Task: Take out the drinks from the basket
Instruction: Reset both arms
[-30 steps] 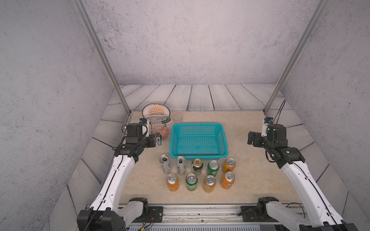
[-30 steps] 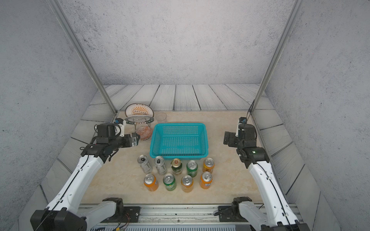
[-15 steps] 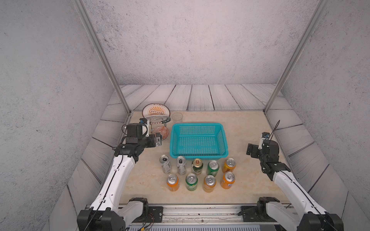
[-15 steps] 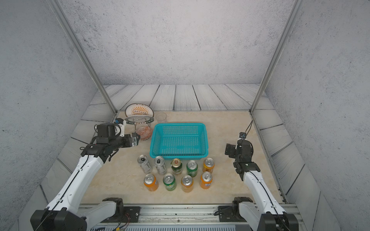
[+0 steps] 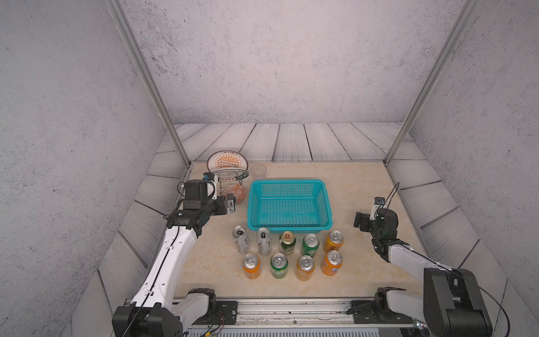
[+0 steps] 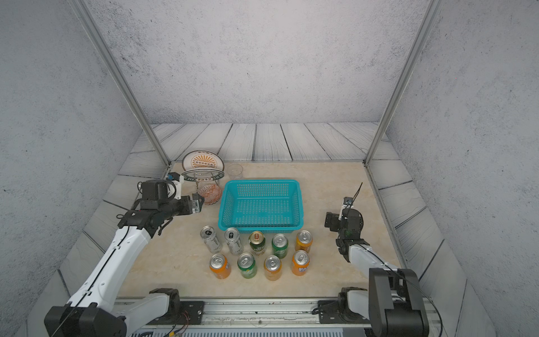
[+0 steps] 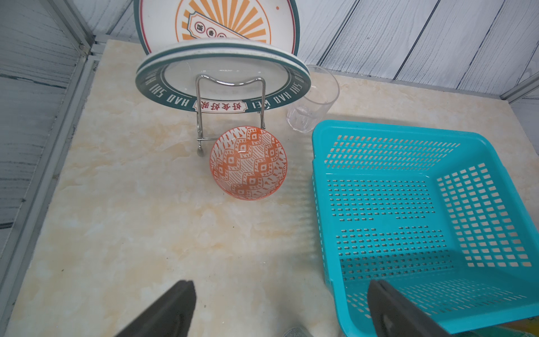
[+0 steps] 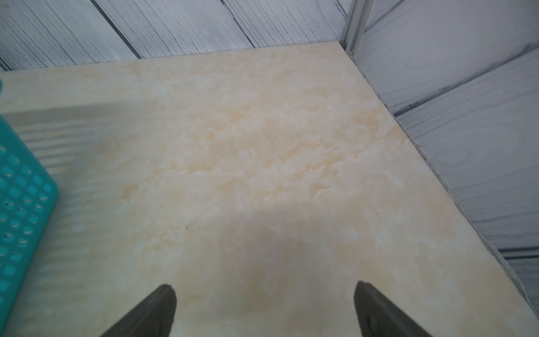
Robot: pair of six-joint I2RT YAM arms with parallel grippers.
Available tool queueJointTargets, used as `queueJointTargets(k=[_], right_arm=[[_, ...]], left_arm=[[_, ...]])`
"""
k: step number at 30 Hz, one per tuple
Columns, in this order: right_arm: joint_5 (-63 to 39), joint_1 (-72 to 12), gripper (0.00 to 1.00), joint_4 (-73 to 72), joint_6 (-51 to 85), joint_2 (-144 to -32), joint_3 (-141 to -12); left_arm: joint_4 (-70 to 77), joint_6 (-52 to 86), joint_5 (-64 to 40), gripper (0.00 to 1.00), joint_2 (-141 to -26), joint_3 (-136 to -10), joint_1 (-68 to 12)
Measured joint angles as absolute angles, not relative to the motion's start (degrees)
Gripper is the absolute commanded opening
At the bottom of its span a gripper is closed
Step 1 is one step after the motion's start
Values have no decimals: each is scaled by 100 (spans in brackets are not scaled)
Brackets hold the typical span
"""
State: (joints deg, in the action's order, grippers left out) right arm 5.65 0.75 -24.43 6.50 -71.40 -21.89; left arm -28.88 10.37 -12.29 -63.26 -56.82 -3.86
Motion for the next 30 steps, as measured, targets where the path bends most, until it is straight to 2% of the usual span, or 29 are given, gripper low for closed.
queueJointTargets(k=[18, 24, 30], right_arm=[[-281, 381, 100, -5129, 576, -8849, -2027], [-336, 381, 99, -5063, 558, -8875, -2141], [-338, 381, 100, -5120, 550, -8875, -2178]], left_arm=[[-2886, 1037, -1212, 99, -6399, -5682, -386], [-2722, 1057, -1046, 99, -6392, -5522, -386], [-2462, 1256, -246, 99, -6062, -5155, -386]])
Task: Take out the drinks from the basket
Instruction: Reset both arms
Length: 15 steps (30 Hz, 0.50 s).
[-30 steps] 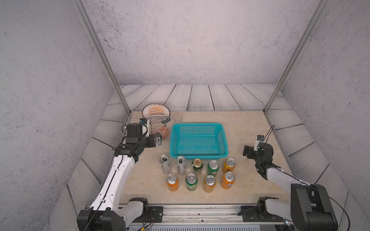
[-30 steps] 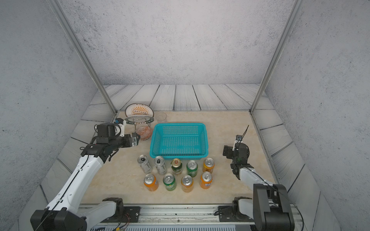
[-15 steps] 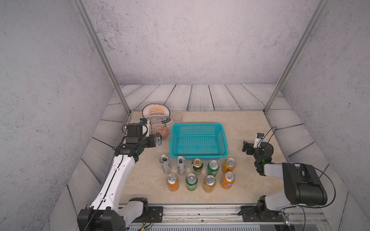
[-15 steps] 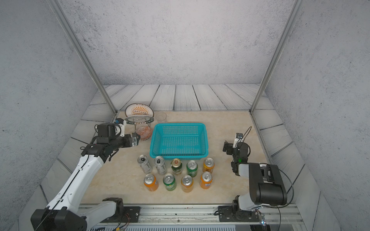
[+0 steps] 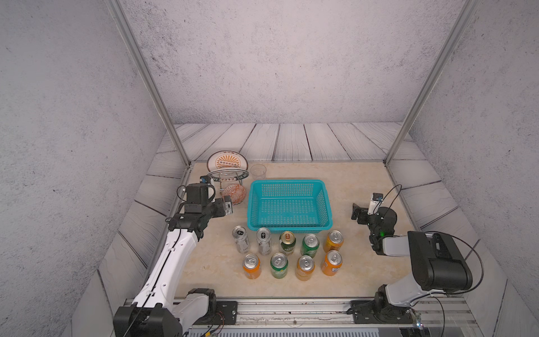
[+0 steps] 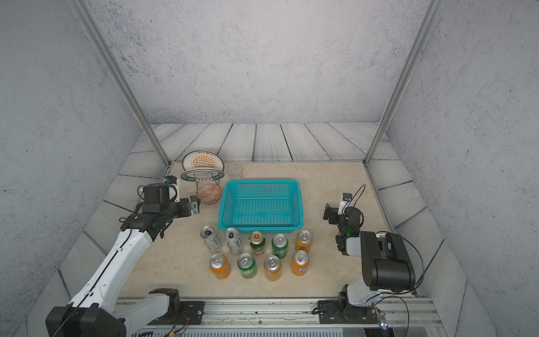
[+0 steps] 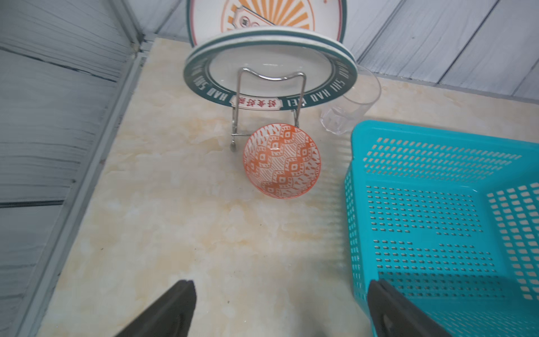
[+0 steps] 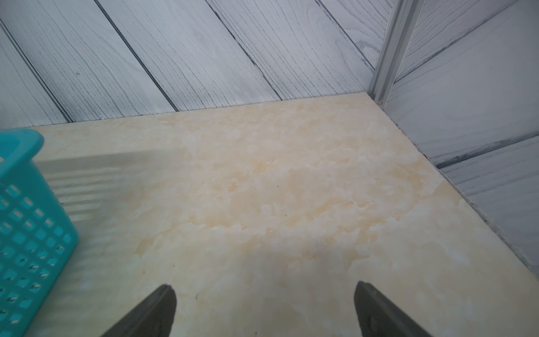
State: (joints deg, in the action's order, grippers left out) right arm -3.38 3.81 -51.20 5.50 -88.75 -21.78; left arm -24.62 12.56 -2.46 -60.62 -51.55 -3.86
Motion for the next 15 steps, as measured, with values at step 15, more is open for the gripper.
queueJointTargets(k=[15], right_arm=[[-338, 381, 99, -5120, 545, -8875, -2180]], left_arm=[[408, 1520, 2191, 99, -5599, -2475, -333]])
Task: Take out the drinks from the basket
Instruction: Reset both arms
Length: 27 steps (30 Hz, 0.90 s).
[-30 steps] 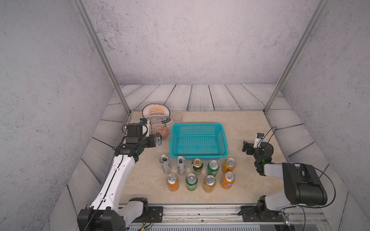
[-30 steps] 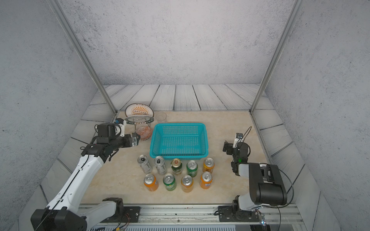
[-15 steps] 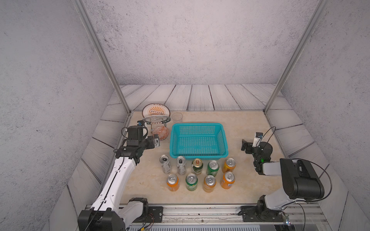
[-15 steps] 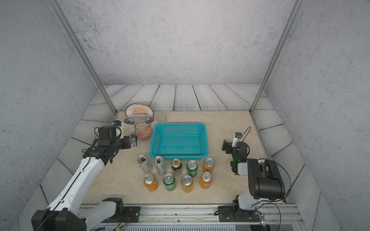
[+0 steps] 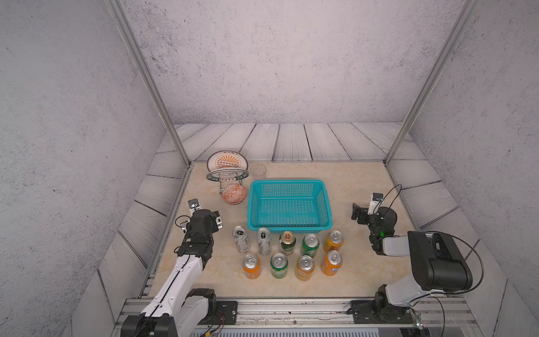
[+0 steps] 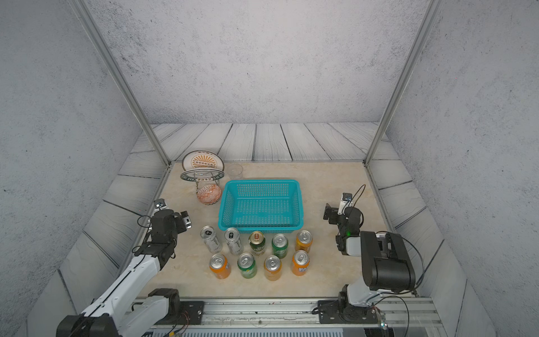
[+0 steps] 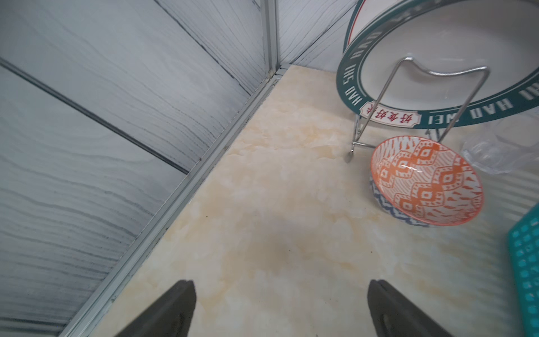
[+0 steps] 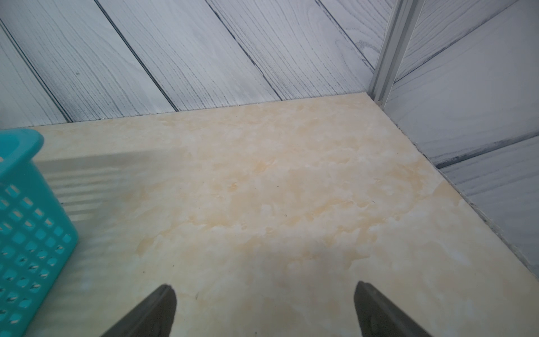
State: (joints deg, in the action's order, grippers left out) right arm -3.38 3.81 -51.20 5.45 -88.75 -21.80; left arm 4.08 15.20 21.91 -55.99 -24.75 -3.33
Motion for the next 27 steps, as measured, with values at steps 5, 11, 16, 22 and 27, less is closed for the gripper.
queueJointTargets(k=[5, 11, 16, 22, 27], right_arm=[[-338, 381, 100, -5120, 545, -8875, -2180], [-336, 381, 99, -5120, 545, -8875, -2180], [-336, 381, 100, -5120, 545, -8875, -2180], [-336, 381, 100, -5120, 545, -8875, -2180], [-336, 381, 100, -5120, 545, -8875, -2180]], left_arm=[[1122, 1376, 2318, 99, -6340, -2322, -270], [1717, 1070, 1940, 99, -6855, -2309, -228], [2460, 880, 1463, 99, -7177, -2309, -86], [3223, 762, 773, 99, -7723, -2311, 231], [4370, 655, 469, 99, -8307, -2121, 252]])
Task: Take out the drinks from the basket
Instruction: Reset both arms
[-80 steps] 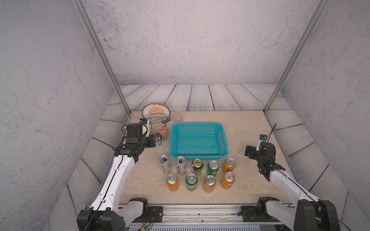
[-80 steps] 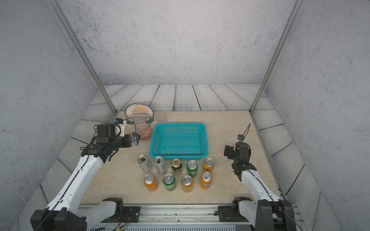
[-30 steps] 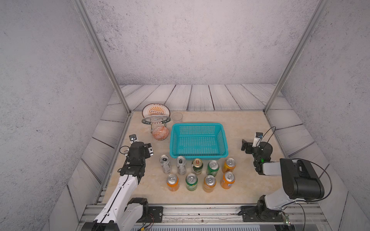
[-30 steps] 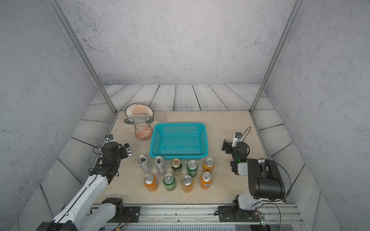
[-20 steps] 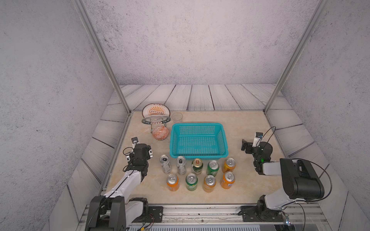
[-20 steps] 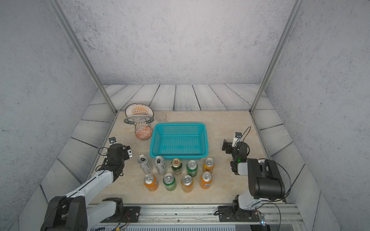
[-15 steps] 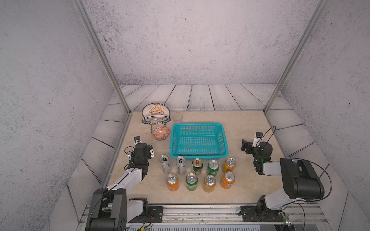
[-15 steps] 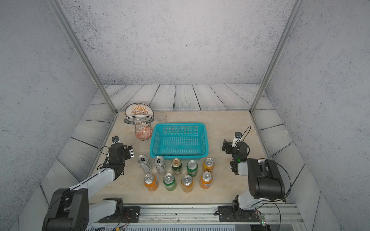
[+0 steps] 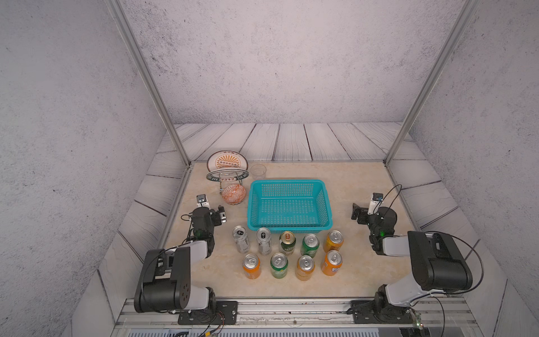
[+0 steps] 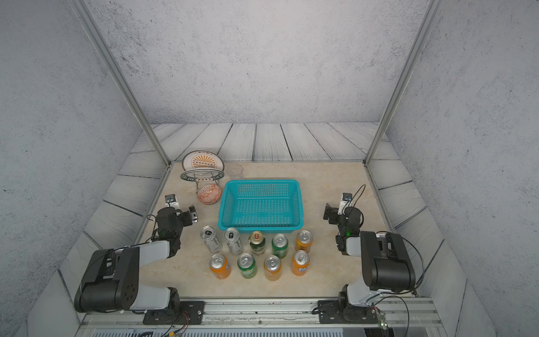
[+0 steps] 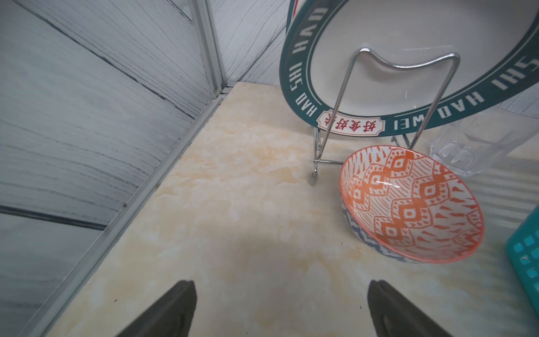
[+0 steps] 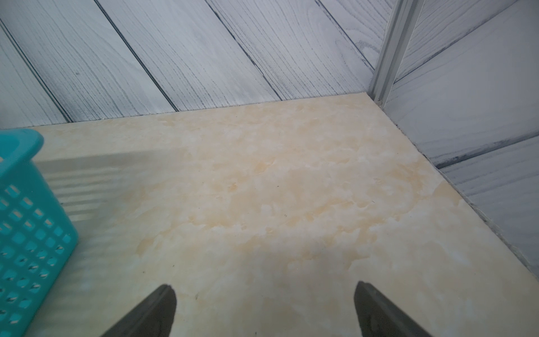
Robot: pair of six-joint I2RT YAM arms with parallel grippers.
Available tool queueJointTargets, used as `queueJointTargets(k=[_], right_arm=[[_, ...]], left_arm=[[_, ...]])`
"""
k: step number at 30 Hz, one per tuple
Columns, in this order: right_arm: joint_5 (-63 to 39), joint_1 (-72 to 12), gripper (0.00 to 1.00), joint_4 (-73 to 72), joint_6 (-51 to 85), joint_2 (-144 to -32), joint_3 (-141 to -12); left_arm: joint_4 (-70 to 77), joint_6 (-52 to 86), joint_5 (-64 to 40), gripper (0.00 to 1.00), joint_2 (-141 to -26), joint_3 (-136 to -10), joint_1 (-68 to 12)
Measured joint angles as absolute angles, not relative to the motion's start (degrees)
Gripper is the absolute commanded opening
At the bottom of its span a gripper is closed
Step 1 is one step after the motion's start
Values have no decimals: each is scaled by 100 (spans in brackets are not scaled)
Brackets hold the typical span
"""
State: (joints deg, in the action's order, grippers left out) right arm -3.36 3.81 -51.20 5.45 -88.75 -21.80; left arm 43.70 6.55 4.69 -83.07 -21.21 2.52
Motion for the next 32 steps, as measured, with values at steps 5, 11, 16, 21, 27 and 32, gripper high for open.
queueJointTargets(k=[5, 11, 16, 21, 27, 32], right_arm=[[-336, 381, 99, -5120, 545, -8875, -2180], [-336, 381, 99, -5120, 543, -8875, -2180], [-336, 377, 99, -5124, 543, -8875, -2180], [-333, 377, 99, -5124, 541, -8875, -2180], [-336, 377, 99, -5124, 541, -8875, -2180], [-336, 377, 99, -5124, 541, -8875, -2180]], left_arm=[[4600, 578, 239, 99, -8777, -2104, 263], [4534, 493, 75, 99, -8768, -2405, 268], [4438, 416, 60, 99, -8768, -2423, 244], [4342, 351, 64, 99, -8768, -2434, 211], [4283, 305, 62, 99, -8768, -2477, 209], [4257, 283, 64, 99, -8768, -2499, 207]])
